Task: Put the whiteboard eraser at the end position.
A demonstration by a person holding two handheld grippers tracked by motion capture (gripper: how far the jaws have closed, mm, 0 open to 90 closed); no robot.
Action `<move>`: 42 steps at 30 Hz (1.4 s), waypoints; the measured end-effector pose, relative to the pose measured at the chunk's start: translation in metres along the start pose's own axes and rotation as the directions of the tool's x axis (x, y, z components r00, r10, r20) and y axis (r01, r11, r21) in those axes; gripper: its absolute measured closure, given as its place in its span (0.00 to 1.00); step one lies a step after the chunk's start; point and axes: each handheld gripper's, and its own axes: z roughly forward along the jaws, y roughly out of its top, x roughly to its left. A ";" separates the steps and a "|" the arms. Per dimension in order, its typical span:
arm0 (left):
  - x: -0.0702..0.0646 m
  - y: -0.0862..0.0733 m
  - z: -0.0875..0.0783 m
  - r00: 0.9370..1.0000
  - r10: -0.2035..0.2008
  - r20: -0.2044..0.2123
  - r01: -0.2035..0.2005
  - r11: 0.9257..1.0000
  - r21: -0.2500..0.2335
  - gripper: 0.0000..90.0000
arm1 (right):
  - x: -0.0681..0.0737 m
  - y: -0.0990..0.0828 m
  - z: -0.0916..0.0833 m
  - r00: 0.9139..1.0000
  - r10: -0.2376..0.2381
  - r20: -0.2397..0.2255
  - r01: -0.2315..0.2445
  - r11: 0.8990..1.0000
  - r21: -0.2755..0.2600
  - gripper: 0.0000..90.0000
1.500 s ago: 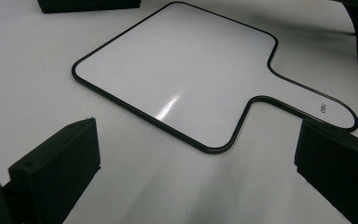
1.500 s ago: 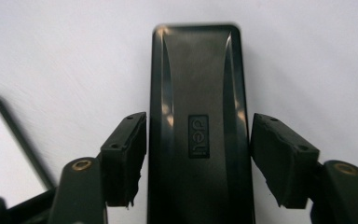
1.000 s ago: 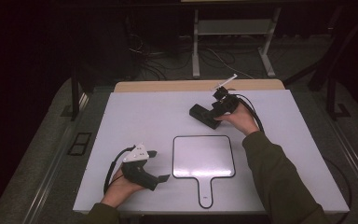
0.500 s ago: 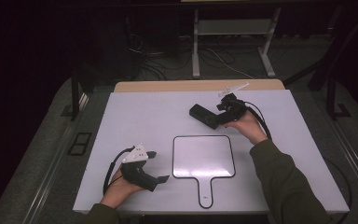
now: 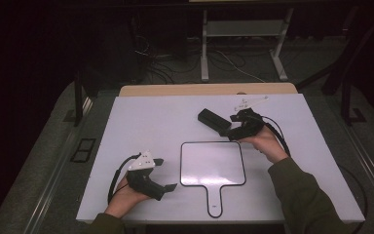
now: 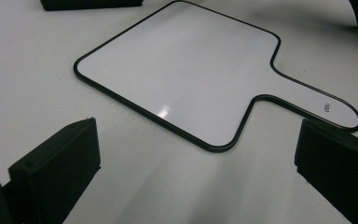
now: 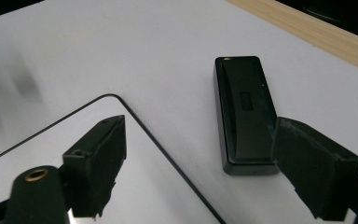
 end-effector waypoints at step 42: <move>-0.004 0.001 -0.002 1.000 0.009 -0.001 -0.009 1.000 -0.002 0.00 | 0.030 -0.094 -0.058 0.998 0.064 0.010 -0.063 0.995 -0.082 0.17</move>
